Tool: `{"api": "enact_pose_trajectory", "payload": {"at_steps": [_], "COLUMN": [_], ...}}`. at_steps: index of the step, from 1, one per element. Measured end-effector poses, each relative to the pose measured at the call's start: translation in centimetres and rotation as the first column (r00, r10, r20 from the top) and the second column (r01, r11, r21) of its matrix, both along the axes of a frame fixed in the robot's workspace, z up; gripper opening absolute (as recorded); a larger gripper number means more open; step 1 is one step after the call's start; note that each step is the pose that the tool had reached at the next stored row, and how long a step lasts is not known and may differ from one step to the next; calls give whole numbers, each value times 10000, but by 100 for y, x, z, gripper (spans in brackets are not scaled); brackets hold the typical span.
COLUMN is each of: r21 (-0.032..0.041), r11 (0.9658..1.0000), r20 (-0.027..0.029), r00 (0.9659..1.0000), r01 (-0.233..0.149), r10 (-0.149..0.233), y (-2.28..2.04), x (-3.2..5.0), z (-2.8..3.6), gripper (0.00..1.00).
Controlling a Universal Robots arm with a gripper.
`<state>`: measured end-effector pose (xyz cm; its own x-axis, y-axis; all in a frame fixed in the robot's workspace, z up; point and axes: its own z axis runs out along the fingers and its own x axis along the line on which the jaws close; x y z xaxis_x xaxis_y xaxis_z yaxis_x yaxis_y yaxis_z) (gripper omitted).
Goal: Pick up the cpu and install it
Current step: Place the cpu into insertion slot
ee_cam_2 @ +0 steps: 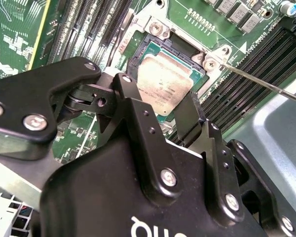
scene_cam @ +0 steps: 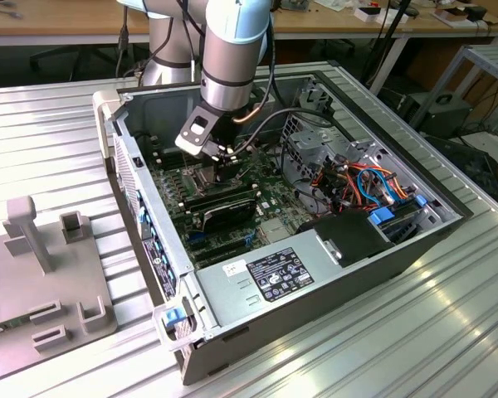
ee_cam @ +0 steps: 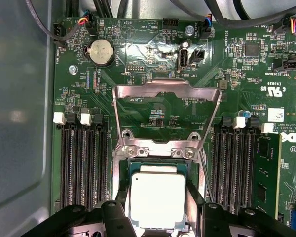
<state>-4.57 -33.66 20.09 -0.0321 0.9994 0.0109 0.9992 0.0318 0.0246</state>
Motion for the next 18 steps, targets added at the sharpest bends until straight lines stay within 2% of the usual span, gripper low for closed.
{"api": "enact_pose_trajectory", "payload": {"at_steps": [18], "r21": [-1], "r11": [10000], "r20": [0], "r00": [10000], "r01": [0], "r10": [0], "y": [-2], "x": [-2], "z": [-26], "gripper": [54]}}
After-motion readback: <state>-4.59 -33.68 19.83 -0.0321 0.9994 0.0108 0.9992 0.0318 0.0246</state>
